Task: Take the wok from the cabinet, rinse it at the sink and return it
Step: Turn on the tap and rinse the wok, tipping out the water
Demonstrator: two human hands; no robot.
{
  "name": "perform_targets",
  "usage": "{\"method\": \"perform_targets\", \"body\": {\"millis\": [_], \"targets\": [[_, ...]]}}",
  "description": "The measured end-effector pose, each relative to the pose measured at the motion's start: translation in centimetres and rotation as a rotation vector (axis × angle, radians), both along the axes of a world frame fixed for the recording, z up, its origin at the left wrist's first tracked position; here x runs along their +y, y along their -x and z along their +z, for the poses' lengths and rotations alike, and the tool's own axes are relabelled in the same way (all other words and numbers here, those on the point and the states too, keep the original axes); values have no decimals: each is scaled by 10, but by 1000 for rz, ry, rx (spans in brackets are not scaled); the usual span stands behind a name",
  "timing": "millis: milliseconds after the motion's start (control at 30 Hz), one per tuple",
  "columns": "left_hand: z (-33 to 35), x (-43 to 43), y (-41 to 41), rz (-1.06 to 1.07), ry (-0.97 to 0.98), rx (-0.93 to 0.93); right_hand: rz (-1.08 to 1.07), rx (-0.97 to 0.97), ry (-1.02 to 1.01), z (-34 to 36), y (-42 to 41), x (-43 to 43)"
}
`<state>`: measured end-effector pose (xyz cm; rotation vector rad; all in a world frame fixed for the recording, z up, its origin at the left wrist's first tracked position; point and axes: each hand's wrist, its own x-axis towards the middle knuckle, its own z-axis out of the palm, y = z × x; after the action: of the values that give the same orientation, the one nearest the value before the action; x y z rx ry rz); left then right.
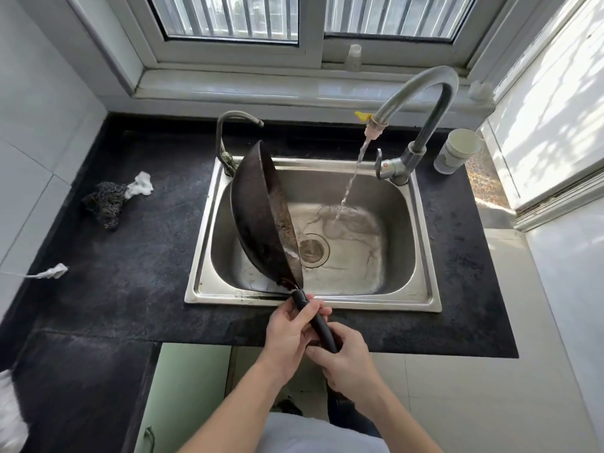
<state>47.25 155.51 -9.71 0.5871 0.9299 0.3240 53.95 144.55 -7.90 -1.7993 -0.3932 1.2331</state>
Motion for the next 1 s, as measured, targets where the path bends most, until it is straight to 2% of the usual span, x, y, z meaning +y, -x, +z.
{"method": "perform_targets", "body": {"millis": [100,233,367,533,600,800,1000], "targets": [[9,6,0,-26,179,-186,-56,220,-47,6,-1,1],[12,8,-4,-106,115,-204,-18,268,-56,10,-9,-3],[5,3,-10,-131,28,-93,3,66,84,4,-9,1],[9,6,-19,-195,-95,-43,56,-501,315,-6,5,7],[12,6,-21,-203,-148,15,54,-566,305,-6,3,7],[12,5,-26,-304,-341,280,50,-393,160,-12,-4,4],[10,0,-27,-294,-303,229,27,-257,134,-15,-8,-1]]}}
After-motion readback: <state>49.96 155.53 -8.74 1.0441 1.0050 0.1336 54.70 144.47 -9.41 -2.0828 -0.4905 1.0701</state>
